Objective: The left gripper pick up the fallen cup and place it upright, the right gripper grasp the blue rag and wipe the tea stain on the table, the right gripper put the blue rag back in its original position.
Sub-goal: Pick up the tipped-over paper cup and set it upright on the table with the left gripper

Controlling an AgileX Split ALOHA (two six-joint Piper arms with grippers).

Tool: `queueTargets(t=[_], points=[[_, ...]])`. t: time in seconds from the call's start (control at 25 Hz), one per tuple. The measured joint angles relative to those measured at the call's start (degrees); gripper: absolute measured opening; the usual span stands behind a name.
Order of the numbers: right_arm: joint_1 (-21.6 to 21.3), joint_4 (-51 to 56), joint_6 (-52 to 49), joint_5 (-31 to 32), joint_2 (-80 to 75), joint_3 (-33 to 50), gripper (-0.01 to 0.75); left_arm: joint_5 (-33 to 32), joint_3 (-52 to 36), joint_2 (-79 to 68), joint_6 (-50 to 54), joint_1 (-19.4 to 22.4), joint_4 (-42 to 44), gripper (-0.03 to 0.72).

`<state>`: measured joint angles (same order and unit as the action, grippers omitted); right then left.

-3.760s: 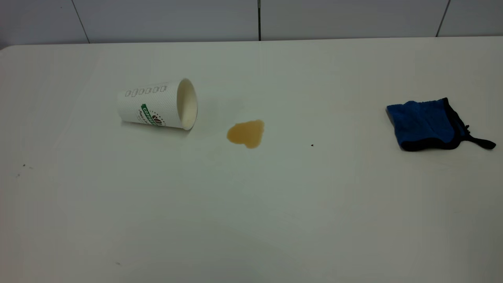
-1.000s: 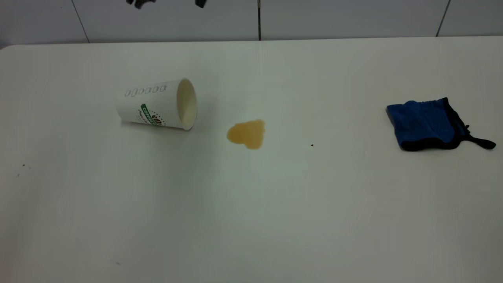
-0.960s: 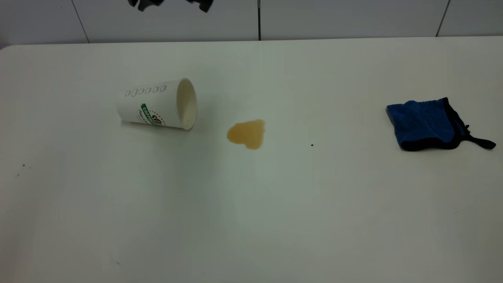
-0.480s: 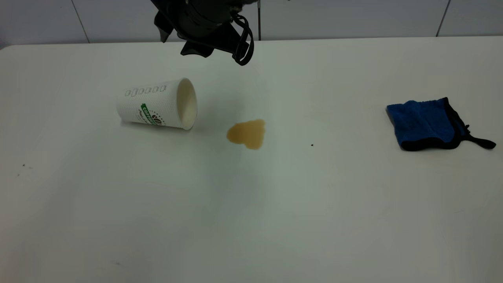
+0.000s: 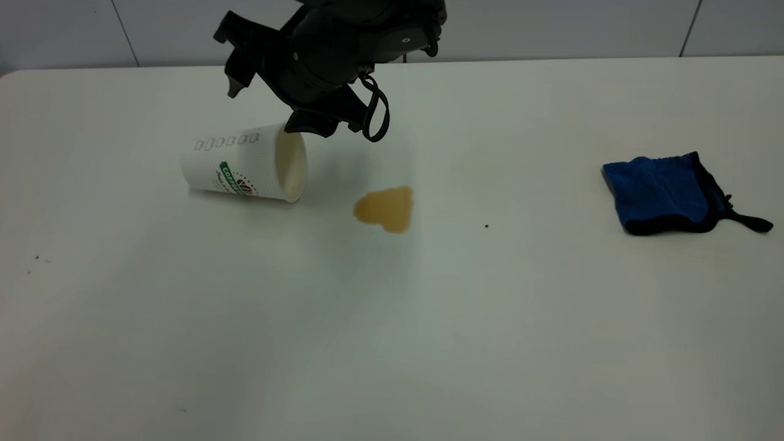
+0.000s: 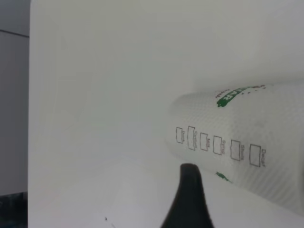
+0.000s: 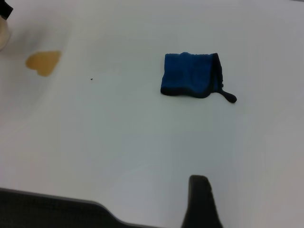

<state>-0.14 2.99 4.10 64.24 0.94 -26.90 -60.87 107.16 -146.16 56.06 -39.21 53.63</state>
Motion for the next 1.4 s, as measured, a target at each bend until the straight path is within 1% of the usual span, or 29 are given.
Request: queueTargets(t=[0.24,0.48,0.6,0.76,0.84,0.92,1.04,1.08,1.16,1.24,1.4], points=[[0.0,0.0,-0.05,0.0,0.0,0.0,0.572,-0.27,4.82,-4.15,-1.82,0.68,-1.56,0.668],[0.0,0.0,-0.05,0.0,0.0,0.0,0.572,-0.48,7.39,-6.8,-2.02,0.8,-1.94,0.641],[0.0,0.0,-0.05,0.0,0.0,0.0,0.572,-1.35,7.52,-7.41,-2.02,1.28,-2.06,0.615],[0.0,0.0,-0.05,0.0,0.0,0.0,0.572,-1.78,7.52,-7.94,-2.08,2.59,-2.27,0.561],[0.0,0.0,-0.05,0.0,0.0,0.0,0.572,-1.67,7.52,-8.01,-2.08,3.19,-2.31,0.518],[0.0,0.0,-0.05,0.0,0.0,0.0,0.572,-1.22,7.52,-8.03,-2.08,3.53,-2.18,0.452],[0.0,0.0,-0.05,0.0,0.0,0.0,0.572,0.07,7.52,-8.03,-2.08,3.71,-1.95,0.285],[0.0,0.0,-0.05,0.0,0.0,0.0,0.572,0.23,7.52,-8.03,-2.08,3.75,-1.83,0.217],[0.0,0.0,-0.05,0.0,0.0,0.0,0.572,-0.66,7.58,-8.03,-2.26,3.75,-0.5,0.101],[0.0,0.0,-0.05,0.0,0.0,0.0,0.572,-1.94,8.22,-7.97,-3.2,3.83,0.32,0.051],[0.0,0.0,-0.05,0.0,0.0,0.0,0.572,-5.76,13.48,-7.64,-8.32,4.12,-1.28,0.012]])
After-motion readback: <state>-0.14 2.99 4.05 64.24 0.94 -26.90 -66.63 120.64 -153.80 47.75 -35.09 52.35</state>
